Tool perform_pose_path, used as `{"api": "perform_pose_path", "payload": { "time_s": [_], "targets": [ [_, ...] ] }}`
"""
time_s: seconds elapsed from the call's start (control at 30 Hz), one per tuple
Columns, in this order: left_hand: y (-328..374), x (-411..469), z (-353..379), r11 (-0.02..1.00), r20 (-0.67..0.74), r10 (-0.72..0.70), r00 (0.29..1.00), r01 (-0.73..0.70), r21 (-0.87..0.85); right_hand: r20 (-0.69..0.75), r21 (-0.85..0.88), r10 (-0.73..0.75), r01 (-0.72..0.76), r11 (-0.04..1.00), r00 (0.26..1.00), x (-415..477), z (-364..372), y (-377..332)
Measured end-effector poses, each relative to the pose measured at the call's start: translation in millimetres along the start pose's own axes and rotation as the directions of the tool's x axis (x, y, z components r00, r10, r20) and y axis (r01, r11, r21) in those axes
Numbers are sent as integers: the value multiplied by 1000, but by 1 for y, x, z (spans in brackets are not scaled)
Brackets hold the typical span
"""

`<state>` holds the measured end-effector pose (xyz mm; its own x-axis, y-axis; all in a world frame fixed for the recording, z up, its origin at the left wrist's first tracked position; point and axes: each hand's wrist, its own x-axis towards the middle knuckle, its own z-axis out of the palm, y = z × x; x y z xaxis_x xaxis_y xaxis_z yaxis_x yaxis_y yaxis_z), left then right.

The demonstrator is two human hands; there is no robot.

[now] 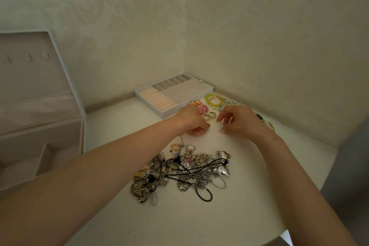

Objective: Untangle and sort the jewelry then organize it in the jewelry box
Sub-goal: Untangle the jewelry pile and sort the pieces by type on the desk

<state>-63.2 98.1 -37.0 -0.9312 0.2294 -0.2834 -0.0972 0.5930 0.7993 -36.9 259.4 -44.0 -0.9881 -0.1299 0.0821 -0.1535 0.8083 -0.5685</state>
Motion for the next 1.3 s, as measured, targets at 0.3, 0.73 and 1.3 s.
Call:
{"api": "perform_pose_path", "payload": {
  "time_s": [0.3,0.73,1.3],
  "targets": [
    [-6,-6,-2,994,-44,102,994,-99,55,-36,23,19,-18,1000,999,1,3,2],
    [0,1,28,905,-204,328,922,-245,348,-222,-152,135,-171,974,966,9,11,11],
    [-2,-20,-20,875,-120,276,954,-197,442,-263,-169,40,-87,982,964,5,9,3]
  ]
}}
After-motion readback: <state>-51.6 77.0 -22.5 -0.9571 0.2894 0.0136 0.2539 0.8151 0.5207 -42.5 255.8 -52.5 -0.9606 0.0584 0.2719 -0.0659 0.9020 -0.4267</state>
